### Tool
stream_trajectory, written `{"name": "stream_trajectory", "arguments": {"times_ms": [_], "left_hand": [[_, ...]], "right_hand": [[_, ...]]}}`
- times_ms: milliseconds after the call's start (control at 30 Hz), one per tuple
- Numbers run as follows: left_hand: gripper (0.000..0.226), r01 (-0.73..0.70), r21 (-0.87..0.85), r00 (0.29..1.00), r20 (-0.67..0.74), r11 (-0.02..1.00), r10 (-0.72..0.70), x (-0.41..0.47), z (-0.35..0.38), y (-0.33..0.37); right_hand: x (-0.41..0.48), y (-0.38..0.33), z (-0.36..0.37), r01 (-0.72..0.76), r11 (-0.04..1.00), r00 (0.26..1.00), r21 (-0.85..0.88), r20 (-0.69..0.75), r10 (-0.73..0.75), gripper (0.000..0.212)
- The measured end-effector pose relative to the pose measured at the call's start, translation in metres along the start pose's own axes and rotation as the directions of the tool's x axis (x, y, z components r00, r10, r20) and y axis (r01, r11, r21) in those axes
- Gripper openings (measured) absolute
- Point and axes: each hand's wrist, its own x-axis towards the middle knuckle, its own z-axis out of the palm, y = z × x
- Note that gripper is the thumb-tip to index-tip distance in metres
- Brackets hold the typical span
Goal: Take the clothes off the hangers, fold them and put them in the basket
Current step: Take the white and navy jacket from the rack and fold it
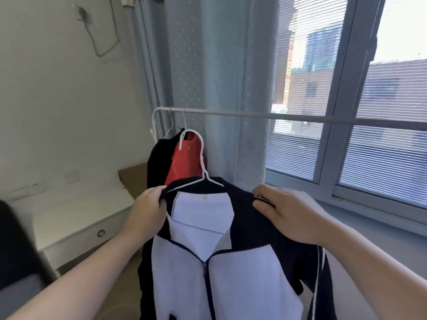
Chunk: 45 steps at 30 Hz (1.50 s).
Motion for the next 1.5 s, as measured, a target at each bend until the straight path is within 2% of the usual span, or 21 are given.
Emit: {"name": "stream_trajectory", "arguments": {"times_ms": [133,200,267,400,500,567,700,800,933,1133,1267,1500], "left_hand": [[0.028,0.065,0.028,0.997,-0.054,0.997,-0.064,-0.005,-0.008,0.009],[0.036,0.084,0.183,0.991,-0.115,0.980,-0.063,-0.013,-0.010,0.008],[0.039,0.046,0.275,0.977,-0.213,0.960,0.014,-0.020,-0.010,0.016],[0.032,-0.146,0.132,0.959,-0.225,0.980,0.173,-0.033,-0.011,0.053],[0.025,-0.134,-0.101,0.960,-0.261,0.986,0.104,-0.042,-0.009,0.078],[0.023,-0.111,-0.160,0.949,-0.310,0.981,0.057,-0.044,-0.011,0.089],[0.023,-0.113,-0.127,0.929,-0.366,0.985,0.059,-0.044,-0.012,0.102],[0.041,-0.104,-0.015,0.926,-0.366,0.995,0.091,-0.047,-0.010,0.104],[0.039,-0.033,0.120,0.927,-0.367,0.992,0.076,-0.052,-0.016,0.097],[0.035,0.079,0.084,0.921,-0.387,0.993,-0.040,-0.062,-0.039,0.082],[0.036,0.159,0.051,0.891,-0.438,0.986,-0.121,-0.067,-0.058,0.067],[0.035,0.215,-0.004,0.852,-0.488,0.977,-0.189,-0.072,-0.077,0.061]], "right_hand": [[-0.001,0.007,0.008,0.022,1.000,1.000,-0.002,0.001,-0.022,0.019],[-0.002,0.011,0.012,0.047,0.999,0.999,-0.027,-0.010,-0.047,0.019],[-0.002,0.015,0.013,0.060,0.998,0.998,-0.036,-0.020,-0.061,0.019],[-0.001,0.015,0.015,0.107,0.994,0.994,-0.019,-0.028,-0.108,0.025],[0.002,0.011,0.015,0.145,0.989,0.989,0.017,-0.030,-0.144,0.027],[0.004,0.010,0.016,0.149,0.987,0.988,0.053,-0.049,-0.146,0.028],[0.006,0.009,0.027,0.188,0.974,0.980,0.125,-0.096,-0.177,0.027],[0.006,0.004,0.042,0.242,0.953,0.967,0.180,-0.128,-0.221,0.031],[0.005,-0.001,0.060,0.264,0.939,0.957,0.221,-0.177,-0.228,0.036],[0.003,0.007,0.075,0.221,0.910,0.965,0.351,-0.215,-0.151,0.025],[0.006,0.010,0.084,0.174,0.799,0.973,0.576,-0.224,-0.051,0.015],[0.009,-0.006,0.094,0.091,0.555,0.981,0.827,-0.171,0.093,0.022]]}}
